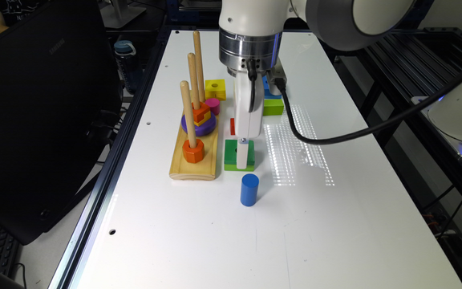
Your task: Pick up green block.
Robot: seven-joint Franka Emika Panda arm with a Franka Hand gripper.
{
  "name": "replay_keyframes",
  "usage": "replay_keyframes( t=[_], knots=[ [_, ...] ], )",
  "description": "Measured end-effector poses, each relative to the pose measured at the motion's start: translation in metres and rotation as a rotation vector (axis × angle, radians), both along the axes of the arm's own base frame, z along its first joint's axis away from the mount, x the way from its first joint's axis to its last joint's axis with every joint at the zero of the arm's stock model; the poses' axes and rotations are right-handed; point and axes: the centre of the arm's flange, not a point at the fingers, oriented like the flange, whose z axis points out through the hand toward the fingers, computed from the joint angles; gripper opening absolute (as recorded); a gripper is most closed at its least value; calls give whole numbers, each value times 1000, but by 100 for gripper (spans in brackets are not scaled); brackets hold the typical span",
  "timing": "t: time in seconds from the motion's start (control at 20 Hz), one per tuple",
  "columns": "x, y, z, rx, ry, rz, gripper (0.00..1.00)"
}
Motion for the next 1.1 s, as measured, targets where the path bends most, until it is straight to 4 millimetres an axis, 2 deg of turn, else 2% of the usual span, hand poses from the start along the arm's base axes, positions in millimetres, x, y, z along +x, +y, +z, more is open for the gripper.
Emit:
replay_keyframes(
  t=[0.5, 0.75, 1.1],
  knots=[
    [2, 0, -3, 1, 2, -1, 100],
    [2, -1, -24, 6, 4, 0, 100],
    [4, 1, -23, 2, 0, -2, 100]
  ],
)
